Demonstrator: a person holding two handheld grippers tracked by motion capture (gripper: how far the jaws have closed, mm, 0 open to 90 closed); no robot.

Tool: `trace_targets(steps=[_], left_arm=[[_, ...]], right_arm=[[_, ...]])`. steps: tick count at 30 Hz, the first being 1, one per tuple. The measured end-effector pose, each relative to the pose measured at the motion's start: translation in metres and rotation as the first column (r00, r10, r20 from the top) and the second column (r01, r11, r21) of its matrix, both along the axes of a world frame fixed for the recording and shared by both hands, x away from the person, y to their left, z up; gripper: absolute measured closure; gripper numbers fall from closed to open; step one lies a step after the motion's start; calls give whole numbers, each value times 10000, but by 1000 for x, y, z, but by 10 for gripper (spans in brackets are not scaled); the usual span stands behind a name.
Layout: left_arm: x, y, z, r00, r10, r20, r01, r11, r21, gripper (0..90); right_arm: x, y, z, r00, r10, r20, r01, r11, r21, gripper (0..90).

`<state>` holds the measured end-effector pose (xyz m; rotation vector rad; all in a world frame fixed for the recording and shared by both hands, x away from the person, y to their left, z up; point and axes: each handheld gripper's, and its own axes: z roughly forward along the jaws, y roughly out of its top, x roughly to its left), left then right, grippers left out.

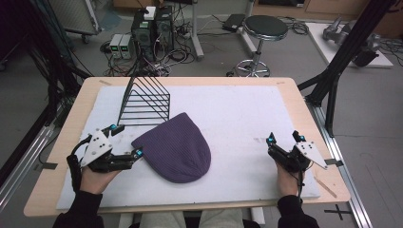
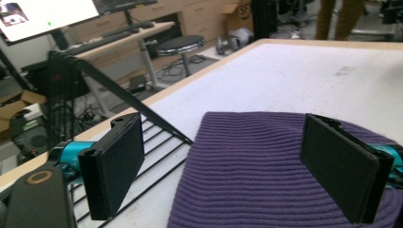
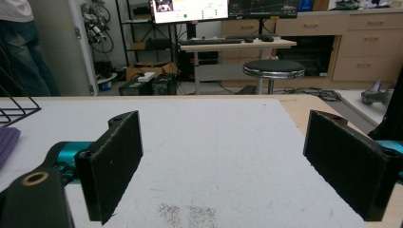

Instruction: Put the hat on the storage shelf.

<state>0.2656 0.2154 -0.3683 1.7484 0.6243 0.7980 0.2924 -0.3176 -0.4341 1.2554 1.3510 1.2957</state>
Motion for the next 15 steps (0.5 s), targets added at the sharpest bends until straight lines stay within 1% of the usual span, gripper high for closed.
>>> trace_targets(steps=[4,7,9,13,15], left_arm=[[3,-8,1,9993,-350,-156,354,9990,269,156],[5,-14,1,9971,-665,-360,683,9963,514,156],[6,-19,2,9949,-878,-496,917,9924,820,156],[8,-28,4,9890,-1309,-687,1377,9848,1059,156],[9,-34,6,9859,-1505,-732,1591,9787,1298,157]], right_arm=[[0,0,0,10000,11,-4,-11,10000,-10,121],[0,0,0,10000,24,-4,-24,10000,-18,122],[0,0,0,10000,32,24,-31,10000,-40,122],[0,0,0,10000,36,9,-36,10000,-43,122],[0,0,0,10000,42,16,-42,10000,-48,122]])
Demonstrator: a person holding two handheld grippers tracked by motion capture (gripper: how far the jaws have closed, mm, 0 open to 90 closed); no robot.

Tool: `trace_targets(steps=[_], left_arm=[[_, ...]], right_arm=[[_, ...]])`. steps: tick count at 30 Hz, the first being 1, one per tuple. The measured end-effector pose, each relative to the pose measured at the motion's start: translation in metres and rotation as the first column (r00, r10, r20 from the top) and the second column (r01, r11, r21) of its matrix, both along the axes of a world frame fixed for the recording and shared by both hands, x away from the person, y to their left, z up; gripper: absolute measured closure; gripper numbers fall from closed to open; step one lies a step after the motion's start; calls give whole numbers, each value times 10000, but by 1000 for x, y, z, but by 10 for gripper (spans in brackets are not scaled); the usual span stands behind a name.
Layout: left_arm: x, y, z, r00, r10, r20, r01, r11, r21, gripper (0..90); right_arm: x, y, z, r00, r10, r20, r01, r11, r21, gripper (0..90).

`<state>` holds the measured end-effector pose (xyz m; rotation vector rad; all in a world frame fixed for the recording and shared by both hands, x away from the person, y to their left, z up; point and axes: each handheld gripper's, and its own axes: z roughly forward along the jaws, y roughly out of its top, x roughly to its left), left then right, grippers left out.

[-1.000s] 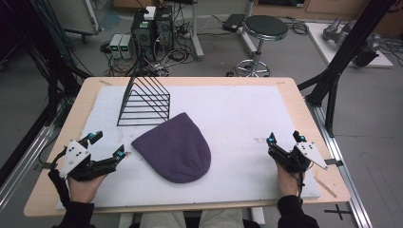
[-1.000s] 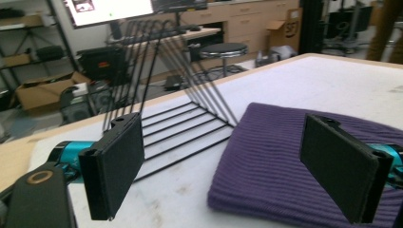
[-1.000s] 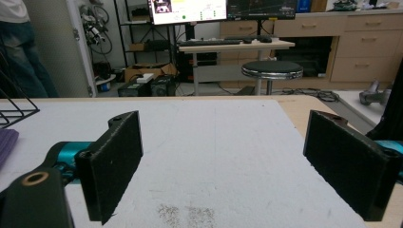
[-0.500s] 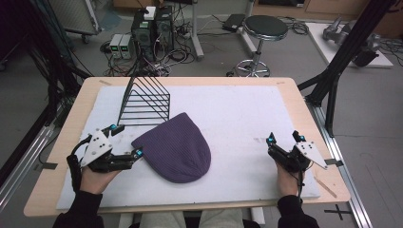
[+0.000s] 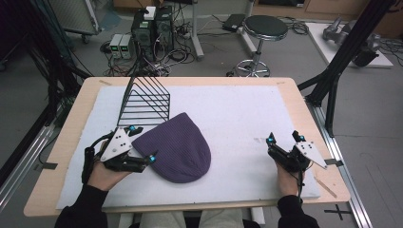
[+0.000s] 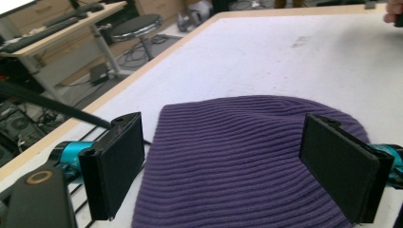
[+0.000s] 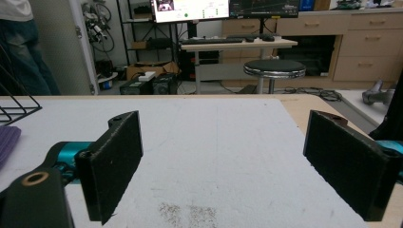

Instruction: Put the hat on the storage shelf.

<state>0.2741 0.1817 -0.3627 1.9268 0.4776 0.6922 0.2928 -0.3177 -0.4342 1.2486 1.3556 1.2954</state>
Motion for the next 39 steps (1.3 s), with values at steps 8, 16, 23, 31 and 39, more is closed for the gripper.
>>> trace_targets(steps=[8,16,23,31,39], left_arm=[[3,-20,1,9960,-846,-295,865,9935,734,157],[13,-38,-7,9737,-1803,-1393,2022,9657,1631,157],[18,-49,-11,9583,-2162,-1871,2499,9512,1808,157],[17,-70,-19,9314,-2782,-2348,3314,9148,2308,165],[17,-83,-32,9074,-3055,-2887,3897,8687,3057,177]], right_arm=[[0,1,0,10000,41,-64,-41,10000,8,122],[0,1,0,10000,45,-74,-45,10000,2,122],[1,1,0,10000,85,-41,-85,10000,-40,122],[0,1,0,9999,118,-28,-118,9999,-58,122],[1,0,0,9998,174,24,-173,9997,-148,122]])
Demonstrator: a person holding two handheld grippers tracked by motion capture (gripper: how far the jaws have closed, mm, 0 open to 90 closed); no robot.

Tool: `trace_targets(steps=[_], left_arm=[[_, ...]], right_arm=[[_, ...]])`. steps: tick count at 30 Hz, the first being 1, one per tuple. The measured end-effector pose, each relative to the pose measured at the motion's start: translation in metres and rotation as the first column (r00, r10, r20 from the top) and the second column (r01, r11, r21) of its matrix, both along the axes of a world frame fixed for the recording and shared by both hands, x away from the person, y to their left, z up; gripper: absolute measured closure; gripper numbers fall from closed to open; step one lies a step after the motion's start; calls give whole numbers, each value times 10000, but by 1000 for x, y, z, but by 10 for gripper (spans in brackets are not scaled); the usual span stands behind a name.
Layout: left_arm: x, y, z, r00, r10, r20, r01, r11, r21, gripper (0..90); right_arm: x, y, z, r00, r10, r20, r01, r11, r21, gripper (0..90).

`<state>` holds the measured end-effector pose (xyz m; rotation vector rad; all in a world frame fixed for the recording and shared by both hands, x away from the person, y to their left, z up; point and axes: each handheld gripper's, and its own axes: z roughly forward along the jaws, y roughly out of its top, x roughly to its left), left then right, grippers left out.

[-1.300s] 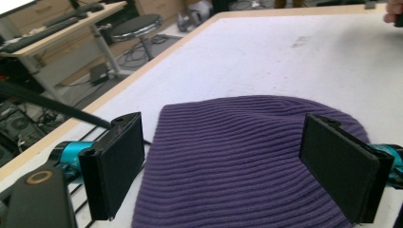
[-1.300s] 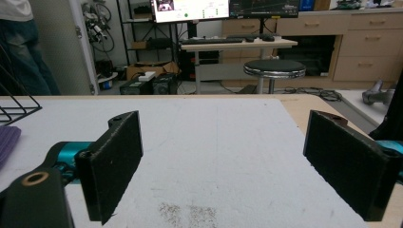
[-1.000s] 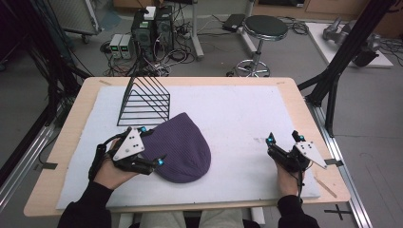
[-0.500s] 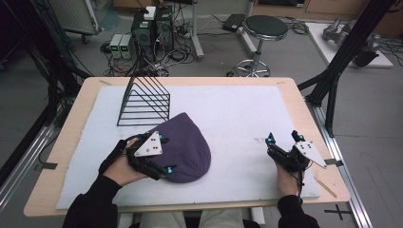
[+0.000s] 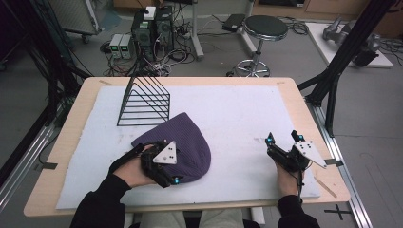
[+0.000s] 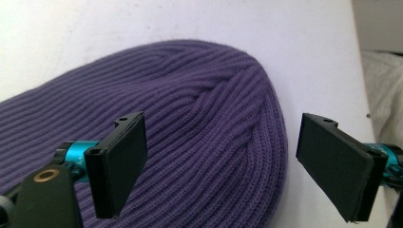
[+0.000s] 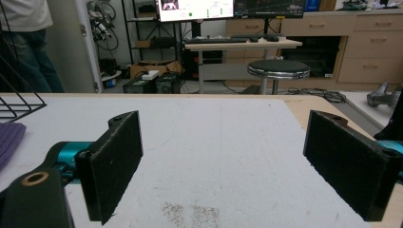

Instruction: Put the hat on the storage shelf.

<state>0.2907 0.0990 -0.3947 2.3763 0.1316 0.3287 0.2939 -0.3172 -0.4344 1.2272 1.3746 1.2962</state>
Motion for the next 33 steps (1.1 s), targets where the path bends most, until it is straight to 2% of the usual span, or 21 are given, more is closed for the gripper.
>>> trace_targets(steps=[5,10,15,19,24,28,33], left_arm=[[0,-4,-4,9997,-186,-165,187,9998,17,177],[1,-7,-13,9991,-272,-335,285,9988,390,178],[1,-9,-23,9981,-297,-533,315,9990,328,177],[2,-11,-26,9976,-354,-599,384,9980,497,177],[5,-11,-31,9978,-176,-637,228,9964,816,177],[4,-14,-35,9983,-240,-537,297,9937,1082,177],[9,-13,-37,9970,-173,-756,243,9954,924,174]], right_arm=[[0,0,0,10000,23,-12,-23,10000,33,122],[0,0,0,10000,25,-16,-25,10000,42,122],[0,0,0,10000,-3,-28,3,10000,74,122],[0,0,0,10000,-21,-39,21,10000,81,122],[0,0,0,10000,-15,-45,16,10000,83,122],[0,0,0,10000,-23,-66,24,10000,77,122],[0,0,0,10000,-42,-59,43,10000,62,122]])
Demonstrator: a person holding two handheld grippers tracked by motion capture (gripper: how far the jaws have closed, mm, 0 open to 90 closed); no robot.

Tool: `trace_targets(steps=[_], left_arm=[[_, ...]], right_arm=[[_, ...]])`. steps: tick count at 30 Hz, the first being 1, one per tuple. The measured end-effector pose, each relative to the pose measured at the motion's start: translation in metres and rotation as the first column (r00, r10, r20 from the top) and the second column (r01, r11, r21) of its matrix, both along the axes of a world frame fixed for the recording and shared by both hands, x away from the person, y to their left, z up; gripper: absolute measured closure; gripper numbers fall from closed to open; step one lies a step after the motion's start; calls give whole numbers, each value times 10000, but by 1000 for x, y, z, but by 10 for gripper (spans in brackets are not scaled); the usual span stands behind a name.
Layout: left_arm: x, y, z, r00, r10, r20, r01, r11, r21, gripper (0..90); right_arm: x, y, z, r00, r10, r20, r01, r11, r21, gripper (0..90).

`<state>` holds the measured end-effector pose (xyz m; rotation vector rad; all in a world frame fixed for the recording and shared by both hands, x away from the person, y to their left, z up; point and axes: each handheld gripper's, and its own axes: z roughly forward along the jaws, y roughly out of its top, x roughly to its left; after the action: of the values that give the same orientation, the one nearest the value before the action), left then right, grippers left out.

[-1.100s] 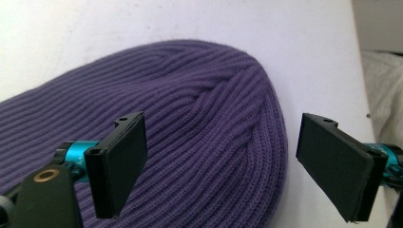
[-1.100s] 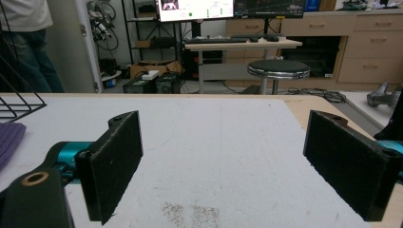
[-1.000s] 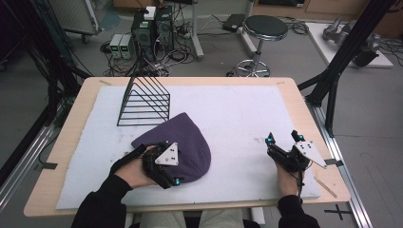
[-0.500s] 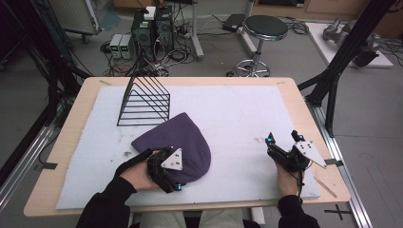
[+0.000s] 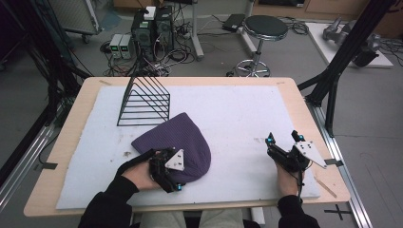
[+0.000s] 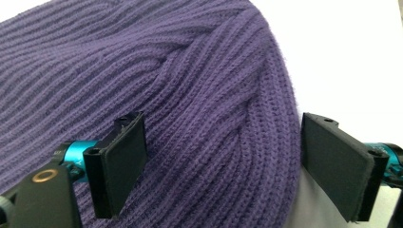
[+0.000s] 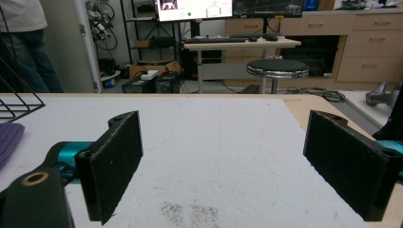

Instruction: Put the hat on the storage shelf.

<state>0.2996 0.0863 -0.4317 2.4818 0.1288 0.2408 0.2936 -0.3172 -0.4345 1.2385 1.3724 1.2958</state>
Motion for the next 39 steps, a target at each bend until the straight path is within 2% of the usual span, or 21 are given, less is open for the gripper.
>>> trace_targets(steps=[4,8,11,15,17,18,20,23,27,31,34,36,39], left_arm=[[4,1,0,9989,144,-444,-146,9999,-44,226],[7,3,1,9983,242,-529,-253,9994,-217,318],[8,5,2,9983,442,-372,-450,9987,-227,431],[6,4,3,9972,729,145,-727,9972,-173,663],[7,5,4,9971,765,39,-764,9968,-220,723],[8,5,5,9958,889,-217,-894,9956,-269,743],[10,7,6,9930,1036,-573,-1056,9938,-339,764],[10,7,6,9925,1062,-604,-1083,9936,-324,778],[8,6,8,9946,995,-287,-1002,9947,-232,787],[5,9,13,9944,1060,18,-1058,9937,-378,787],[3,15,21,9919,1262,135,-1245,9882,-893,786],[4,21,28,9898,1421,-66,-1419,9826,-1201,786],[6,28,36,9874,1571,-166,-1577,9743,-1608,786]], right_arm=[[0,0,0,10000,2,4,-2,10000,-40,122],[0,1,0,10000,24,-22,-24,10000,-27,122],[0,1,0,10000,12,-41,-12,10000,6,122],[0,1,0,10000,3,-30,-3,10000,0,122],[0,1,0,10000,2,-46,-3,10000,-21,122],[0,1,0,10000,2,-45,-2,10000,-22,122],[0,1,0,10000,1,-45,-1,10000,-2,122],[0,1,0,10000,1,-49,-1,10000,-6,122],[0,1,0,10000,-8,-44,8,10000,-5,122],[0,1,0,10000,-5,-51,5,10000,-41,122],[0,1,-1,10000,2,-84,-2,10000,-31,122],[0,2,-1,10000,-6,-90,6,10000,-29,122],[0,1,-1,10000,-15,-41,15,10000,-54,122]])
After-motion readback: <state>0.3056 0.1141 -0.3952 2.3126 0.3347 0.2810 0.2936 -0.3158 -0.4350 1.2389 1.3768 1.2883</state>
